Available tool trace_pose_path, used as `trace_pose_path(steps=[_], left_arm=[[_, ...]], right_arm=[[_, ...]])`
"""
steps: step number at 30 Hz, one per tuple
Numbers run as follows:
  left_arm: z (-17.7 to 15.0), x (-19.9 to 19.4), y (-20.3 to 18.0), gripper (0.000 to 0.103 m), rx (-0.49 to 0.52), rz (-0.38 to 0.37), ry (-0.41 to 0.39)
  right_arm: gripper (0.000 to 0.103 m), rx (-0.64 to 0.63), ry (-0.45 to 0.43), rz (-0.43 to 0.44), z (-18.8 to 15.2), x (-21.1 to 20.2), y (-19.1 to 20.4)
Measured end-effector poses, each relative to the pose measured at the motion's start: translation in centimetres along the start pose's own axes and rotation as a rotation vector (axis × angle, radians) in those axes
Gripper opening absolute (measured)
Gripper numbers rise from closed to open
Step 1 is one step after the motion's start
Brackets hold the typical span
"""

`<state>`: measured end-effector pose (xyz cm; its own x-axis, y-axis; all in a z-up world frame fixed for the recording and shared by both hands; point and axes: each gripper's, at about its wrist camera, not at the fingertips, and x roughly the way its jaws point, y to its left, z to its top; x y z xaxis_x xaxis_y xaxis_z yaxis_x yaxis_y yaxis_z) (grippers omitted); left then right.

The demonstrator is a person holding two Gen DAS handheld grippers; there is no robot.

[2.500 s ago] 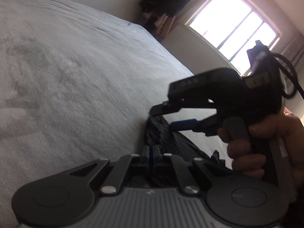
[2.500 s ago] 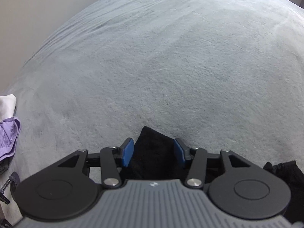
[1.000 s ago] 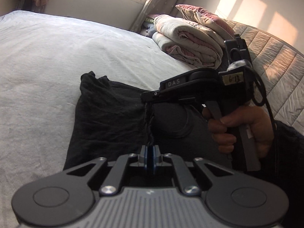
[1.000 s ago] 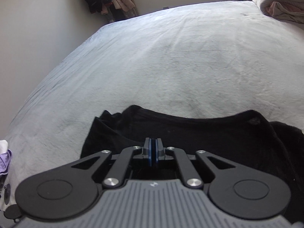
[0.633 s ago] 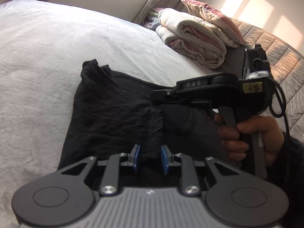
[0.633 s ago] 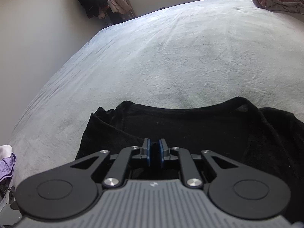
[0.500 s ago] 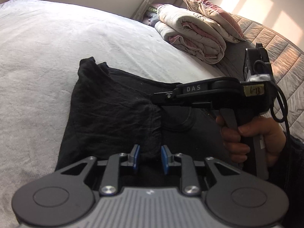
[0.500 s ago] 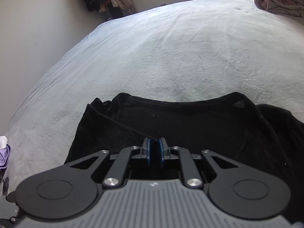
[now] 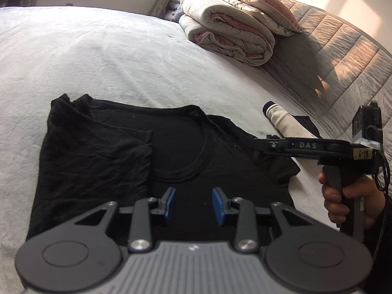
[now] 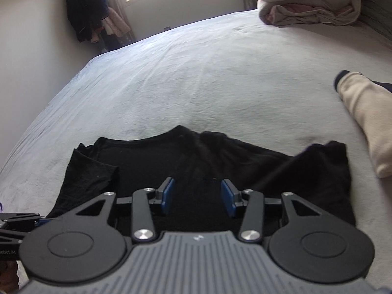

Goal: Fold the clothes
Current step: 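Open both tools and release the folded side, then grasp the opposite side and sleeve with the right tool and fold inward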

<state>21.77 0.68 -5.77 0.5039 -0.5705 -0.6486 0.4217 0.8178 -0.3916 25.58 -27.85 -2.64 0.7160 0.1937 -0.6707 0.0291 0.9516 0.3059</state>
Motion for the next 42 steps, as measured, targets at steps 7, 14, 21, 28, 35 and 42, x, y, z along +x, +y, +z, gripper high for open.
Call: trace_pose_path(steps=[7,14,21,28,35,42], left_arm=[[0.2,2.0,-1.8,0.038,0.003,0.002,0.036],[-0.3,3.4,-2.4,0.038,-0.012,0.001,0.061],[-0.6,3.9,-2.3,0.038,-0.036,0.004,0.069],[-0.7,3.5,-1.4,0.038,-0.070,0.005,0.063],[-1.1,3.1,-0.4,0.038,-0.100,0.015,0.061],[-1.0,2.7,0.2,0.038,-0.102,0.025,0.047]], right_arm=[[0.051,0.088,-0.043,-0.127,-1.2,-3.2,-6.2],[0.051,0.198,-0.046,-0.180,-3.0,-3.8,-10.5],[0.013,0.190,-0.066,-0.082,-2.6,-2.9,-9.2],[0.013,0.010,-0.091,0.056,-0.5,-3.0,-2.4],[0.016,-0.279,0.090,0.197,-2.1,0.0,5.3],[0.039,-0.250,0.086,0.185,-2.6,-0.5,4.4]])
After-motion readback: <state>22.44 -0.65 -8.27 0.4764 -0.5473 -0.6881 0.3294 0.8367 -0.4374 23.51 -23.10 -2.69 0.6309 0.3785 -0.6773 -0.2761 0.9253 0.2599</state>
